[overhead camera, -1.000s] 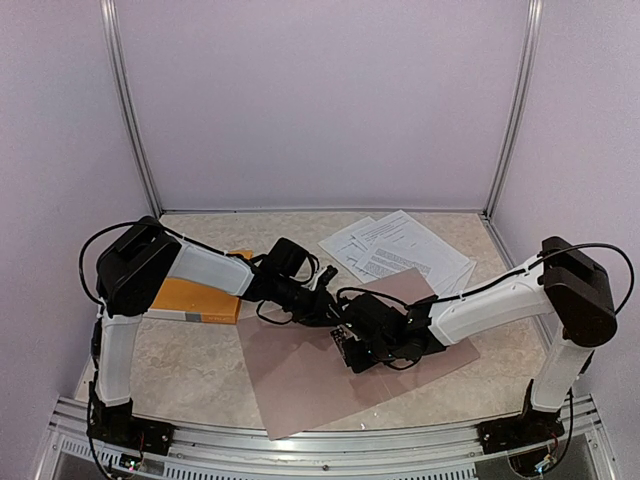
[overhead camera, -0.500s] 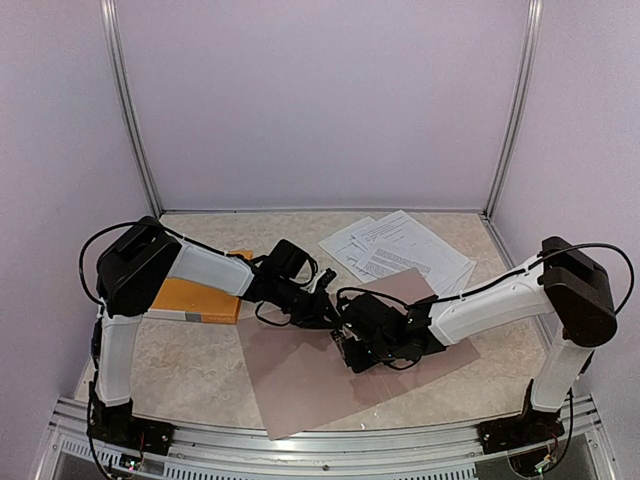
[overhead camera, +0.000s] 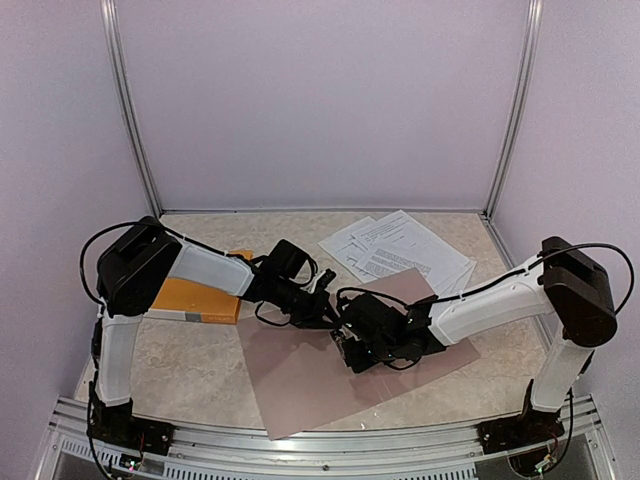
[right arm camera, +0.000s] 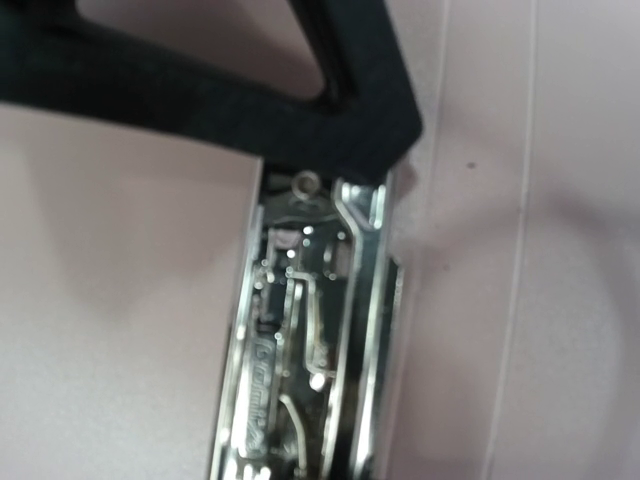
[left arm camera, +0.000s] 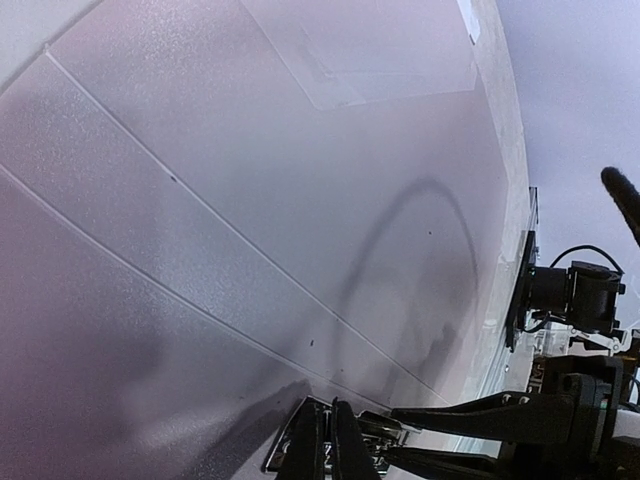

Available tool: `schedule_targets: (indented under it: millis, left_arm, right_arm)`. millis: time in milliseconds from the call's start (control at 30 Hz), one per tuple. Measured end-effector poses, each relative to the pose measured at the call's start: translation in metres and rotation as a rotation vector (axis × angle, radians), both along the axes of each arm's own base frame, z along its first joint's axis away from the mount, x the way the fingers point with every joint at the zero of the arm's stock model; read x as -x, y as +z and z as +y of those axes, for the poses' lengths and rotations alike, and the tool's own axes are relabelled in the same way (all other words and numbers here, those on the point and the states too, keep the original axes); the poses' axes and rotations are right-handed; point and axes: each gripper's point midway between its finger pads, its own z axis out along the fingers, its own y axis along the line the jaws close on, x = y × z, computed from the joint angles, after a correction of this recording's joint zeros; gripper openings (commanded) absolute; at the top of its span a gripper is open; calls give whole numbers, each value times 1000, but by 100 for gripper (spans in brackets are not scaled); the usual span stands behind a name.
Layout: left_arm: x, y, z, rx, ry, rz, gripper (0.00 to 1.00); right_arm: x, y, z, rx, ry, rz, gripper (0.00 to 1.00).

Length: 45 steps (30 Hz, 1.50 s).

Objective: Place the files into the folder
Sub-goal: Open the spring clip on the folder.

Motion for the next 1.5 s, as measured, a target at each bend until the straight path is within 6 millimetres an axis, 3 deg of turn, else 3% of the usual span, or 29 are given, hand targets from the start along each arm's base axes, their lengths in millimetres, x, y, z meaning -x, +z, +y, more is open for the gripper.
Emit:
schedule_targets:
  millis: [1500]
  left_arm:
    - [1,-8,7,7,5,22,0]
  right_arm:
    - [1,-1,0,-10,-14,11,14]
